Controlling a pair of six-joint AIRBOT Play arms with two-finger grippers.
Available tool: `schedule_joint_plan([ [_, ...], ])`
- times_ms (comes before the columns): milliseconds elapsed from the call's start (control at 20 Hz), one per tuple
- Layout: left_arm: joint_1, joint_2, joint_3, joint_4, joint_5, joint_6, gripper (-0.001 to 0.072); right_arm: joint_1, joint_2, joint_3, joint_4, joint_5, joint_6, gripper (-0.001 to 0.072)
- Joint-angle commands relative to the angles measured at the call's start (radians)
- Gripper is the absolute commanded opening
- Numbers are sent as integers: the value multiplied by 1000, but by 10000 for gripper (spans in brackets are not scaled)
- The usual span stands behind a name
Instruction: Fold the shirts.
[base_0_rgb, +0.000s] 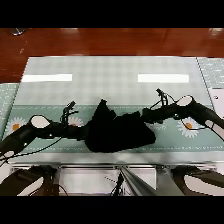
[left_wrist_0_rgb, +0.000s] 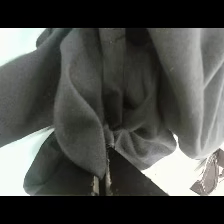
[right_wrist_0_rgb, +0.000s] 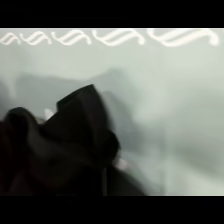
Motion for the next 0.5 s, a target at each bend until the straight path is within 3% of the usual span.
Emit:
schedule_joint_plan([
  [0,28,4,45,-2,-35,-3,27,-3,-9,121,20,111,-32,23],
  [200,172,62,377,-2,-82,-14,27,-41,70,571,-41,177,43,23],
  [450,338,79,951,0,-84,-112,27,-40,90,1276,-262,269,168,23],
])
